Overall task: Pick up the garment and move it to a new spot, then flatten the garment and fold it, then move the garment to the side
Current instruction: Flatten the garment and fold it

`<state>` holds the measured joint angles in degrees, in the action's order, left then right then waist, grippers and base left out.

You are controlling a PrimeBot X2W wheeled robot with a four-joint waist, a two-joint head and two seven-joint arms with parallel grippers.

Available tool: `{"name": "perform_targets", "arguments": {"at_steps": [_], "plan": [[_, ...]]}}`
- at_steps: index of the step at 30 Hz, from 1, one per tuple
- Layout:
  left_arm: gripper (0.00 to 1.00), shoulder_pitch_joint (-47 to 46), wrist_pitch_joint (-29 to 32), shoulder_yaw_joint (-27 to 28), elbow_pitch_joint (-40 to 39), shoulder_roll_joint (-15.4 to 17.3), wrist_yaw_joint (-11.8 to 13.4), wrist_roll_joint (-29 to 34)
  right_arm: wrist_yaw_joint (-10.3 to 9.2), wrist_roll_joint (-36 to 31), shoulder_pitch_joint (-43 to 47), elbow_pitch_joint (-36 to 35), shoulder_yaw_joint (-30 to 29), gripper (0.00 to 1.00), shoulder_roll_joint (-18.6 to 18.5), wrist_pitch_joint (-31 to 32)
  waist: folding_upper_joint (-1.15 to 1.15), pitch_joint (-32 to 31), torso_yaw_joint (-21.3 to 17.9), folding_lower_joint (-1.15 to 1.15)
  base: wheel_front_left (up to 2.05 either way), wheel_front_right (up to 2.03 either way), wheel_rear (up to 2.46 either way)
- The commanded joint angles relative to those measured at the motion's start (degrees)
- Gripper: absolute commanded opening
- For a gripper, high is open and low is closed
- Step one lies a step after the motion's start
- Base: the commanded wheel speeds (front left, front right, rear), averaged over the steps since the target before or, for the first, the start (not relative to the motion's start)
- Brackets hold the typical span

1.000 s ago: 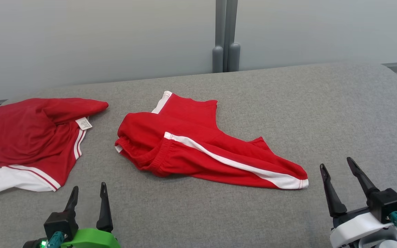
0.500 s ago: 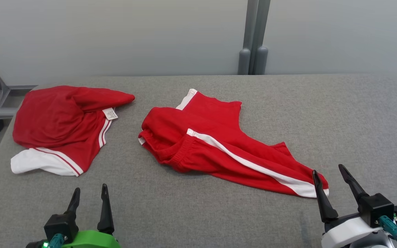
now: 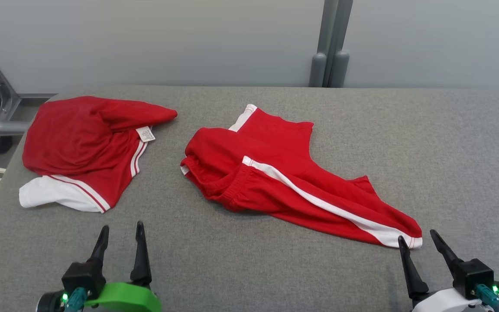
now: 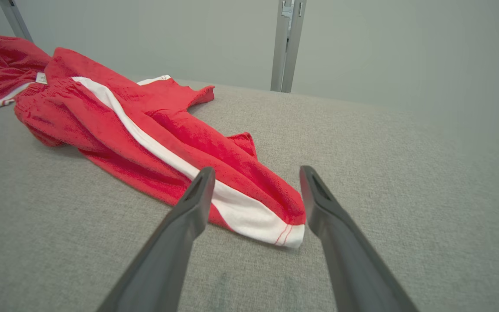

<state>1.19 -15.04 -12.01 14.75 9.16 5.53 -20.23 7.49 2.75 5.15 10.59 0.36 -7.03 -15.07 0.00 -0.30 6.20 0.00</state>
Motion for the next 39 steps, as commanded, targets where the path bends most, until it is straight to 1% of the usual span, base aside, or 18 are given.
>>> {"name": "perform_targets", "arguments": {"at_steps": [1,6,12,17,20,23,24,25,26,27,28,29,33,35,36,37,38,39], "plan": [[1.00,-2.42,-0.18,-0.15,-1.10,-0.57,-0.68,1.08,0.01,0.09,0.27,2.17,-0.48,1.00,-0.20,-0.16,0.00,1.56,0.02,0.00,0.00,0.00,0.00],[1.00,-7.42,0.09,-2.88,-1.48,-1.72,-2.72,2.69,0.01,-0.81,-3.36,9.46,-1.75,1.00,-0.88,-0.16,0.00,4.71,-0.38,0.00,0.00,0.00,0.00],[1.00,-14.40,1.93,-6.31,0.32,-2.73,-4.35,4.18,0.01,0.22,-9.82,18.27,-0.16,1.00,-0.54,-0.16,0.00,7.53,-1.61,0.00,0.00,0.00,0.00],[1.00,-19.38,3.89,-9.51,1.74,-3.68,-6.53,4.96,0.01,1.30,-13.53,24.16,0.77,1.00,-0.63,-0.13,0.00,8.92,-1.86,0.00,0.00,0.00,0.00],[1.00,-21.74,4.73,-10.92,2.72,-3.93,-7.08,5.33,-0.04,2.11,-14.65,26.12,0.83,1.00,-0.42,-0.01,0.00,9.26,-1.91,0.00,0.00,0.00,0.00],[1.00,-23.23,5.00,-11.42,3.44,-4.20,-7.02,5.38,-0.04,2.75,-15.18,25.92,1.06,1.00,-0.13,-0.02,0.00,9.54,-2.24,0.00,0.00,0.00,0.00],[1.00,-23.62,5.27,-11.62,3.76,-4.24,-7.08,5.46,-0.03,3.04,-15.34,25.58,1.44,0.98,-0.05,-0.02,0.00,9.61,-2.36,0.00,0.00,0.00,0.00],[1.00,-23.96,5.60,-11.82,4.26,-4.28,-7.24,5.37,-0.03,3.38,-15.39,25.25,1.81,0.75,0.07,-0.02,0.00,9.65,-2.47,0.00,0.00,0.00,0.00],[1.00,-24.36,5.93,-12.08,4.76,-4.29,-7.45,5.40,-0.03,3.63,-15.39,24.77,2.26,0.48,0.10,-0.03,0.00,9.69,-2.57,0.00,0.00,0.00,0.00],[1.00,-24.76,6.29,-12.31,5.28,-4.34,-7.50,5.36,-0.03,3.94,-15.33,24.31,2.55,0.40,0.03,-0.03,0.00,9.73,-2.66,0.00,0.00,0.00,0.00],[1.00,-25.15,6.84,-12.70,5.86,-4.36,-7.70,5.52,-0.03,4.25,-15.20,23.92,2.71,0.35,-0.10,-0.03,0.00,9.73,-2.76,0.00,0.00,0.00,0.00],[1.00,-25.60,7.06,-12.94,6.38,-4.39,-7.72,5.63,-0.03,4.35,-15.06,23.54,2.82,0.34,-0.25,-0.03,0.00,9.75,-2.89,0.00,0.00,0.00,0.00],[1.00,-27.63,8.25,-13.80,8.33,-4.77,-7.81,5.67,-0.03,4.42,-14.56,22.13,3.24,0.41,-0.48,-0.09,0.00,9.75,-3.51,0.00,0.00,0.00,0.00],[1.00,-28.87,8.51,-14.26,9.34,-4.89,-7.93,5.73,-0.03,4.32,-14.51,21.63,3.59,0.37,-0.49,-0.09,0.00,9.86,-3.83,0.00,0.00,0.00,0.00],[1.00,-29.42,8.67,-14.41,9.91,-4.95,-7.84,5.76,-0.03,4.31,-14.57,21.45,3.71,0.38,-0.51,-0.09,0.00,9.88,-4.00,0.00,0.00,0.00,0.00],[1.00,-29.98,8.61,-14.47,10.50,-5.04,-7.79,5.61,-0.03,4.14,-14.62,21.30,3.72,0.48,-0.60,-0.09,0.00,9.88,-4.16,0.00,0.00,0.00,0.00],[1.00,-30.50,8.50,-14.57,10.93,-5.14,-7.86,5.41,-0.03,3.79,-14.68,21.02,3.67,0.98,-0.67,-0.09,0.00,9.87,-4.31,0.00,0.00,0.00,0.00],[1.00,-30.97,8.37,-14.65,11.42,-5.24,-7.89,5.24,-0.03,3.72,-14.66,20.88,3.61,1.00,-0.58,-0.09,0.00,9.87,-4.43,0.00,0.00,0.00,0.00]]}}
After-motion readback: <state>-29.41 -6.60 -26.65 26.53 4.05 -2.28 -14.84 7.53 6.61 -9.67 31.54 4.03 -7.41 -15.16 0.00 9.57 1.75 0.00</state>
